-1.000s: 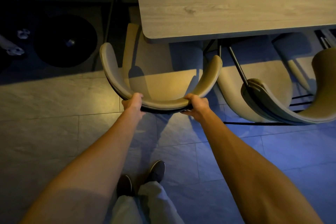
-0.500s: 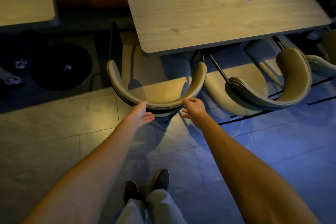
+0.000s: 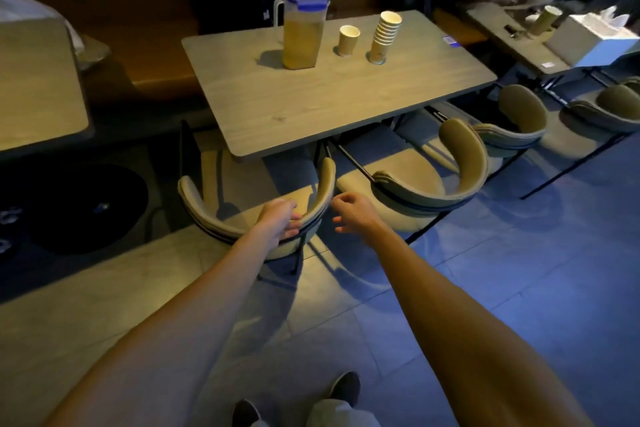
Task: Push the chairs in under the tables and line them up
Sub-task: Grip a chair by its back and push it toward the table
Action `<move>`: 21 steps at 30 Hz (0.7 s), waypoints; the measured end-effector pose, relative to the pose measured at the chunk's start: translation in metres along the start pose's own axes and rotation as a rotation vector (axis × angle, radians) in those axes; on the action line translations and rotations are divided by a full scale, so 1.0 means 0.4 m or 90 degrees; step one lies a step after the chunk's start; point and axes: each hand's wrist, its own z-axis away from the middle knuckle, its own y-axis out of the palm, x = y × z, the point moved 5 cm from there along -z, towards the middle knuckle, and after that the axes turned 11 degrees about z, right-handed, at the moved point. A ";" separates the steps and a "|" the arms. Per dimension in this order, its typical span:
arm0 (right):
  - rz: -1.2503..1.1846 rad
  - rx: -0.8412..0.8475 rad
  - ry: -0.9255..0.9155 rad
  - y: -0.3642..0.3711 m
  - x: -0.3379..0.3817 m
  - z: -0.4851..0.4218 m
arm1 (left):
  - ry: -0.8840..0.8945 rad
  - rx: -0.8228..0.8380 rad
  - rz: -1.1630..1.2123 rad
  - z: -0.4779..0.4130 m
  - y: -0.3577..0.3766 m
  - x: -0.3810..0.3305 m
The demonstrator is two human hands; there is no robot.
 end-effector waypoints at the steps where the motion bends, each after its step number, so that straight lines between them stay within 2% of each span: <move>1: 0.000 -0.006 0.001 -0.034 -0.007 0.007 | 0.010 0.013 -0.009 0.010 0.036 -0.006; 8: 0.001 -0.051 -0.003 -0.338 -0.124 -0.022 | 0.069 0.055 -0.056 0.020 0.343 -0.032; 13: 0.017 -0.049 0.011 -0.603 -0.222 -0.073 | 0.121 0.083 -0.078 0.012 0.631 -0.044; 21: 0.038 -0.110 0.023 -0.959 -0.395 -0.164 | 0.148 0.143 -0.166 -0.028 1.054 -0.011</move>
